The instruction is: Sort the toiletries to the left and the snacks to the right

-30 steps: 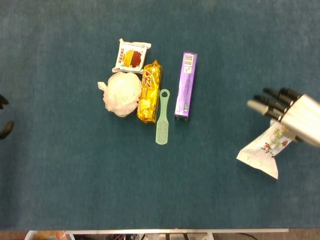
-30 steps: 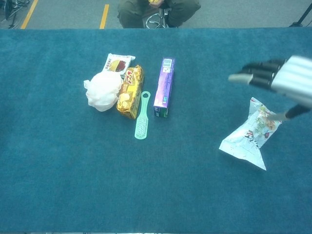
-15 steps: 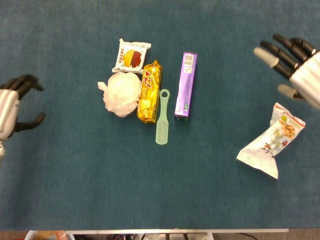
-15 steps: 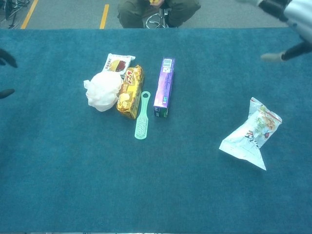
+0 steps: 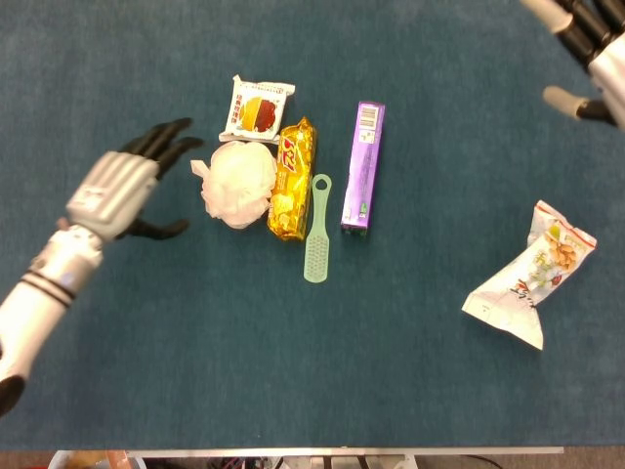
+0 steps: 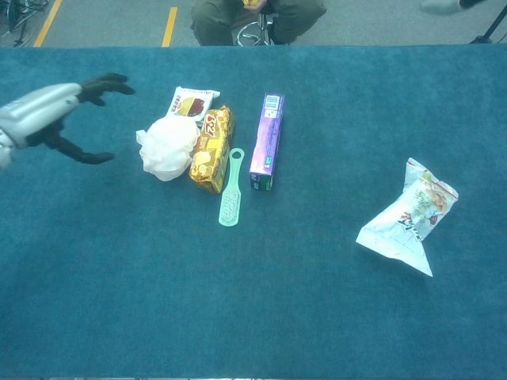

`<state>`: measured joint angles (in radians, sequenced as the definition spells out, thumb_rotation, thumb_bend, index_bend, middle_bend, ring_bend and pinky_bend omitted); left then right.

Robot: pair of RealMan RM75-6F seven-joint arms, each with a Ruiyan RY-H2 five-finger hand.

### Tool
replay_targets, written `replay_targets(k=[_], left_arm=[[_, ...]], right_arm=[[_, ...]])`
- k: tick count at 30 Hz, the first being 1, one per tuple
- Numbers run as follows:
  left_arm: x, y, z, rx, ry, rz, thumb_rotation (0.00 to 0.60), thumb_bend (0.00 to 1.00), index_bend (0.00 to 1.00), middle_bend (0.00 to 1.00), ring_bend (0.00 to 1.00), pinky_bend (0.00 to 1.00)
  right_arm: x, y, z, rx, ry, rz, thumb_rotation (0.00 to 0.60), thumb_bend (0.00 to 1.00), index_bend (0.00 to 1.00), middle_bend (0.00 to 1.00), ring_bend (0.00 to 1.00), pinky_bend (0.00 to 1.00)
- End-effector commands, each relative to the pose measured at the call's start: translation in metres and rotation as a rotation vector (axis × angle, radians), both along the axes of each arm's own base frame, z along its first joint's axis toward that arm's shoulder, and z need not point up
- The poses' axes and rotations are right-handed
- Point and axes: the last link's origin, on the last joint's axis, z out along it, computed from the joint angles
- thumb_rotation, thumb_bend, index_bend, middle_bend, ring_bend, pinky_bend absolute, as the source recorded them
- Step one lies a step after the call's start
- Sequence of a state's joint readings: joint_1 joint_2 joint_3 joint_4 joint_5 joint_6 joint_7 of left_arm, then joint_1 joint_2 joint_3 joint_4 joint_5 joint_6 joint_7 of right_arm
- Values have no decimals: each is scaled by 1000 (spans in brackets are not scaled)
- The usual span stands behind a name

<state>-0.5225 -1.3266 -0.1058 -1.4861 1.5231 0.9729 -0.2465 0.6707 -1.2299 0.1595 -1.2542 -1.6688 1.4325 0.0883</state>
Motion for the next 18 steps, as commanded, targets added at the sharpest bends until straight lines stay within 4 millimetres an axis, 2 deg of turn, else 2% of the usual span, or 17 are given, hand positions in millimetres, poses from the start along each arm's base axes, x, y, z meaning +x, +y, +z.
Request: replay_targets(k=[1, 7, 13, 18], left_arm=[[8, 10, -15, -31, 0, -17, 600, 210, 102, 0, 31, 174], [10, 21, -40, -105, 12, -13, 600, 210, 101, 0, 30, 174], [23, 19, -47, -136, -4, -53, 600, 210, 101, 0, 30, 174], [36, 18, -53, -162, 10, -99, 600, 210, 95, 0, 30, 174]], right_arm=[[0, -3, 4, -8, -15, -4, 600, 0, 41, 164, 118, 292], [-5, -7, 12, -29, -56, -27, 600, 0, 41, 164, 118, 292], [-9, -8, 25, -67, -83, -34, 600, 0, 41, 164, 118, 292], [-12, -5, 28, -74, -96, -41, 600, 0, 41, 164, 118, 292]])
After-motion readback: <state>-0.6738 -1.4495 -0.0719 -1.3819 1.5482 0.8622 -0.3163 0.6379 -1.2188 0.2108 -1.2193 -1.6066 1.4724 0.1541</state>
